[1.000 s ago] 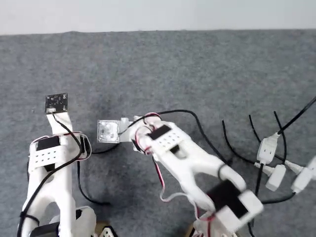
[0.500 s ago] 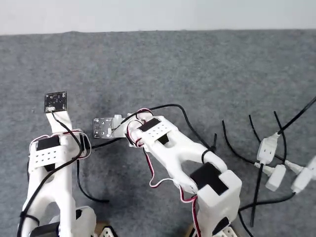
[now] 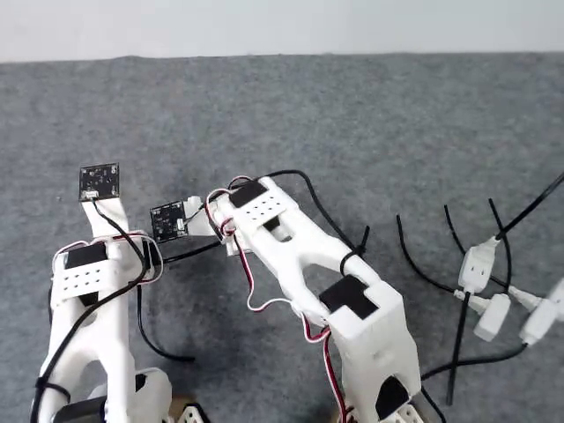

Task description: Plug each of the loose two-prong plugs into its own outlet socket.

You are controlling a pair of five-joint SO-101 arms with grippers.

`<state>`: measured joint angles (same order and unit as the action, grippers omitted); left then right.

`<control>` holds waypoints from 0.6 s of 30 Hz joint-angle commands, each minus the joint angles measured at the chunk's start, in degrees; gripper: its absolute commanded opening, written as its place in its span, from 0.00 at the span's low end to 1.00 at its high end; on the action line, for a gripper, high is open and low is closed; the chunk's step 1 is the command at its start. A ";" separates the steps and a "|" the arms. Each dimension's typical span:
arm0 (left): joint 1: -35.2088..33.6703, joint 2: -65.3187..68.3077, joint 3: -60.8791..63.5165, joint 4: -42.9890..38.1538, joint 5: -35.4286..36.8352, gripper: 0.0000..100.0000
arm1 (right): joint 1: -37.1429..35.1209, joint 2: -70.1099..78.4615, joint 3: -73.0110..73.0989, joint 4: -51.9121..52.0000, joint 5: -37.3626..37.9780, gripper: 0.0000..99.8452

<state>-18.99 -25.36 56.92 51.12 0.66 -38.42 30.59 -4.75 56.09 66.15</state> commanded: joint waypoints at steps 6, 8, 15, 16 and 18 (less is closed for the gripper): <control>-0.35 -1.49 -0.48 -1.41 -0.35 0.02 | -0.40 3.74 -5.63 2.24 0.70 0.11; -0.35 -1.49 -0.48 -1.41 -0.35 0.02 | -1.01 3.82 -5.71 2.24 0.88 0.11; -0.35 -1.49 -0.48 -1.41 -0.35 0.02 | -1.27 3.91 -5.80 4.70 4.84 0.08; -0.35 -1.49 -0.48 -1.41 -0.35 0.02 | -1.19 3.91 -5.80 4.44 4.84 0.05; -0.35 -1.49 -0.48 -1.41 -0.35 0.02 | -1.10 4.00 -5.80 4.35 4.66 0.00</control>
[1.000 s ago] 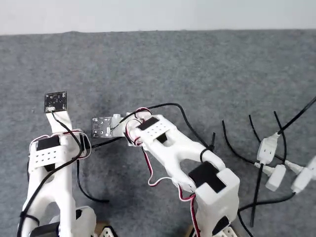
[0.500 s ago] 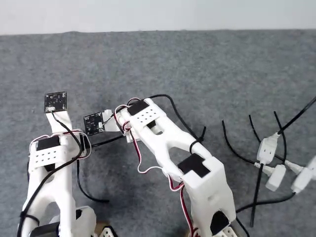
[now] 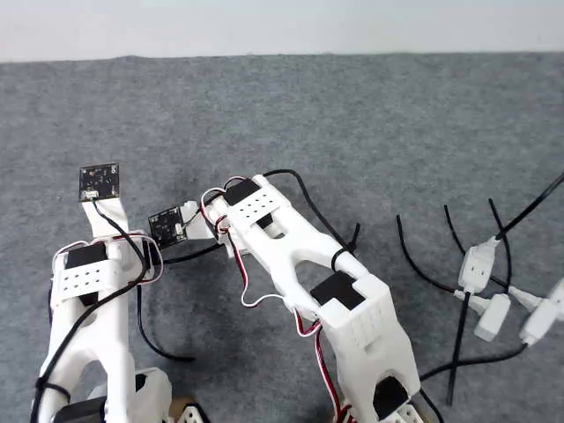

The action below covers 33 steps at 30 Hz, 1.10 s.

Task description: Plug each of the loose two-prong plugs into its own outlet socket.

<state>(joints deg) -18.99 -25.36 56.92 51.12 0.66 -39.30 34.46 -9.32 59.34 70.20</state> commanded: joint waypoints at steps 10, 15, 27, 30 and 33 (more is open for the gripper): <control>10.20 -2.02 2.24 -1.49 0.70 0.02 | 3.65 -6.99 -0.79 7.78 -23.47 0.01; 23.12 -1.41 2.07 -4.48 13.89 0.01 | 9.71 -22.37 7.74 10.68 -37.71 0.01; 38.77 24.53 -15.96 -3.87 24.26 0.02 | 22.20 -70.37 49.05 3.56 -55.82 0.01; 40.53 27.43 -19.91 -3.96 24.26 0.02 | 25.01 -72.57 53.19 1.98 -58.64 0.01; 41.67 29.63 -22.20 -3.69 24.44 0.03 | 26.86 -70.11 54.51 -0.22 -59.08 0.01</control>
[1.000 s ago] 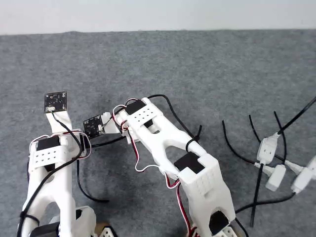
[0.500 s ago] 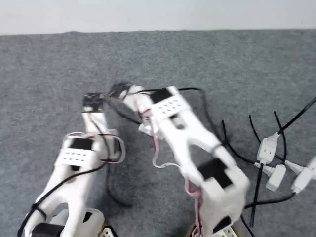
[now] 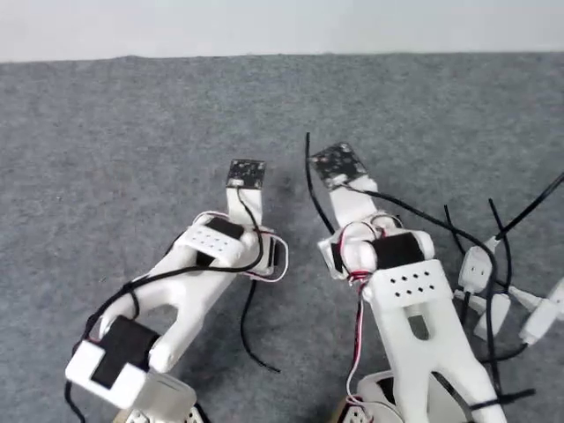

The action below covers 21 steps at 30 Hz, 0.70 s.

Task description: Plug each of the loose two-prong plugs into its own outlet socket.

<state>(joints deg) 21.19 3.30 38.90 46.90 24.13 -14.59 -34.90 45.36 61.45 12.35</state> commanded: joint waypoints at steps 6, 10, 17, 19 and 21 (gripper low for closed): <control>1.41 1.58 -4.70 1.49 2.46 0.25 | 2.86 5.05 -0.35 -6.20 -1.32 0.01; 1.41 1.58 -4.97 2.64 0.53 0.32 | 2.68 5.49 -0.35 -6.55 -1.23 0.01; -1.76 -3.08 -4.70 7.47 -2.20 0.32 | 2.59 5.49 -0.35 -6.81 -1.41 0.01; -2.99 -7.56 -3.74 9.14 -3.96 0.32 | 2.59 5.85 -0.09 -7.78 -1.41 0.01; -3.34 -12.75 -0.66 9.23 -5.98 0.32 | 2.59 5.93 -0.09 -8.13 -1.41 0.01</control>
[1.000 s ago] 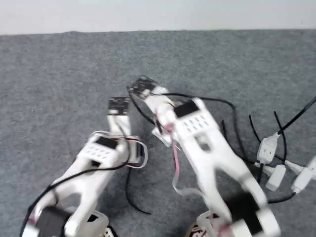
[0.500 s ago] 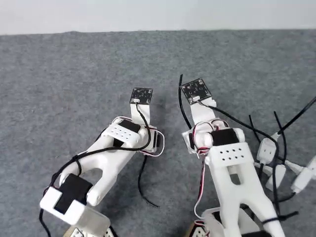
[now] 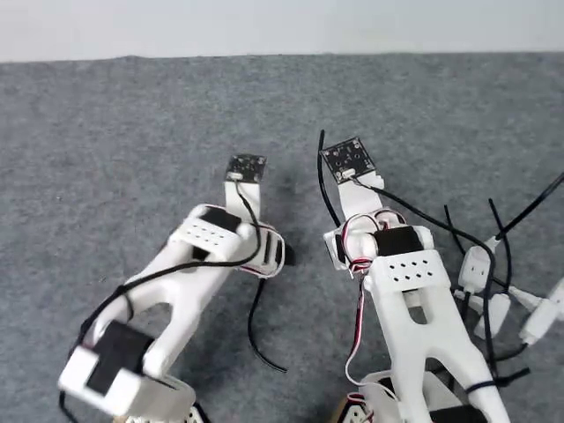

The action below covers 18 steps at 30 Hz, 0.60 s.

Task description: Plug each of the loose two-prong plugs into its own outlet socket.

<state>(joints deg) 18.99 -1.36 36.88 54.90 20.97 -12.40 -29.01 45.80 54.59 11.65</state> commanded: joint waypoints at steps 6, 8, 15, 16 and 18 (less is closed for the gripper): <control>-1.23 -28.31 12.79 2.02 -11.69 0.29 | 0.40 0.04 -0.44 -1.36 -2.02 0.01; -2.29 -35.16 16.66 2.02 -15.65 0.22 | 0.31 -0.22 -0.35 -1.36 -2.73 0.01; -9.93 -41.67 24.04 0.62 -25.05 0.02 | -5.49 -0.57 -1.14 -1.27 -4.92 0.01; -10.81 -40.44 24.22 0.62 -25.05 0.01 | -6.64 -1.01 -1.93 -0.75 -5.36 0.01; -12.40 -37.01 24.13 0.62 -25.05 0.01 | -9.10 -2.42 -3.69 0.57 -5.45 0.01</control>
<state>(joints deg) 8.97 -40.75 61.58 56.40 -3.30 -18.20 -28.92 45.80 54.24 7.16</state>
